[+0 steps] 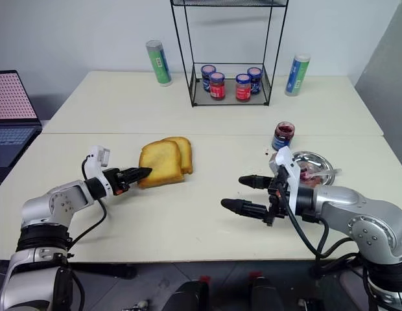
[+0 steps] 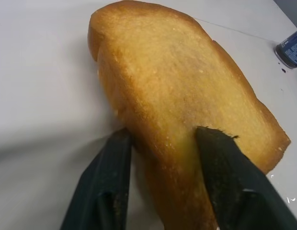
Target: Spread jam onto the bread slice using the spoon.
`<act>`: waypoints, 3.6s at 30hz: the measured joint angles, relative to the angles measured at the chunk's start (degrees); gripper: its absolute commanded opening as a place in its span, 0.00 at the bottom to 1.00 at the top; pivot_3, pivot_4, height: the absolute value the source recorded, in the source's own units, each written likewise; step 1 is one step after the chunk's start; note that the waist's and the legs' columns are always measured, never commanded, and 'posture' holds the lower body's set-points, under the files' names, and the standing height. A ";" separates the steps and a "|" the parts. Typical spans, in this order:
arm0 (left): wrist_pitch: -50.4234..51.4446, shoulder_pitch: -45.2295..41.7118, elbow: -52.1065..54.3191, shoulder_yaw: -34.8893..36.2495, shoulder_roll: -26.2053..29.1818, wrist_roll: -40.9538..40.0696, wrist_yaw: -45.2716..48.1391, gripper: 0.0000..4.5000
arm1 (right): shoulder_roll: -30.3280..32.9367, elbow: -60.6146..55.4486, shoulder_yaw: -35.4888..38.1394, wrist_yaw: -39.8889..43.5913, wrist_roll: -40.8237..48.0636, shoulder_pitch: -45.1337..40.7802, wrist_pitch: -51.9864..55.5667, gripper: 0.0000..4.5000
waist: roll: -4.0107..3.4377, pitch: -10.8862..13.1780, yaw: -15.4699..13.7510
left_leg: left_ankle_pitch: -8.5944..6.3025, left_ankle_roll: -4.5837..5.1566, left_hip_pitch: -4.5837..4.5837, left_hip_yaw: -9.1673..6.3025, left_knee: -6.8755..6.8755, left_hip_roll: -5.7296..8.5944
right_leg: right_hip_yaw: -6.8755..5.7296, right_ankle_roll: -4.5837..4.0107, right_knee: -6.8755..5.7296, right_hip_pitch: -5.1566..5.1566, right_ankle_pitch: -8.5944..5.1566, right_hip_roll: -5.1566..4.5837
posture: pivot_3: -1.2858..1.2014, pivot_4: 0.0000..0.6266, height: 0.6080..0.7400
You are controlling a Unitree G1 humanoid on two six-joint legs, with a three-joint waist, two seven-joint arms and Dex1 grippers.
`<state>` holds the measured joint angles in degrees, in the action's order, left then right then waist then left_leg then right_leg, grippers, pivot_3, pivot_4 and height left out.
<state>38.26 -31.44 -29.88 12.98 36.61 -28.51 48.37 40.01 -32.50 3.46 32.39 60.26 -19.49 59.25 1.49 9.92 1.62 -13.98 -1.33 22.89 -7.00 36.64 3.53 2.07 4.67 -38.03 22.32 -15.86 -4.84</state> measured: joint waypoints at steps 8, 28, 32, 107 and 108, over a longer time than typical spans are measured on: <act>-0.89 -0.02 0.41 0.19 -0.20 0.16 -0.03 0.01 | -0.04 -0.05 1.74 -2.58 0.69 0.01 0.01 1.00 | 0.00 0.00 0.00 | 0.00 0.00 0.00 -0.01 0.00 0.00 | -0.01 0.00 0.00 0.00 0.00 0.00 | 0.52 0.24 1.00; 12.98 -5.74 23.51 -16.56 -11.14 -6.36 -0.15 0.01 | 1.56 -8.77 17.08 -18.46 7.28 20.02 -1.32 1.00 | 0.03 0.04 0.28 | 0.00 0.01 0.01 0.13 0.07 -0.04 | 0.15 0.01 -0.04 -0.01 0.00 0.08 | 0.52 0.24 1.00; 3.23 -4.89 16.39 -23.08 -12.26 2.03 1.64 0.01 | -0.45 -9.78 19.00 -22.78 6.14 23.62 -3.14 1.00 | 0.02 0.01 -0.15 | 0.00 0.01 0.00 0.12 0.08 0.03 | 0.13 0.01 -0.01 -0.09 0.00 0.02 | 0.52 0.24 1.00; -11.27 -6.91 40.31 -27.31 -7.81 8.41 14.89 1.00 | -15.88 57.17 37.01 -30.07 -0.76 -8.83 -14.59 0.04 | -0.35 -0.02 0.69 | -0.02 0.06 -0.07 0.70 0.05 -0.08 | 0.31 0.02 -0.03 -0.09 0.01 0.13 | 0.52 0.24 1.00; -11.16 -6.91 40.31 -27.31 -7.81 8.38 14.85 1.00 | -15.85 56.95 37.01 -29.64 -0.68 -8.81 -14.72 0.01 | -0.35 -0.02 0.69 | -0.02 0.06 -0.06 0.70 0.06 -0.08 | 0.32 0.02 -0.03 -0.09 0.01 0.13 | 0.52 0.24 1.00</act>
<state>27.10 -38.35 10.43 -14.34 28.80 -20.13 63.22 24.16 24.45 40.47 2.75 59.58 -28.30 44.53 1.14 9.91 2.31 -14.00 -1.27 22.83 -6.29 36.71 3.46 2.39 4.69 -38.06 22.24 -15.85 -4.71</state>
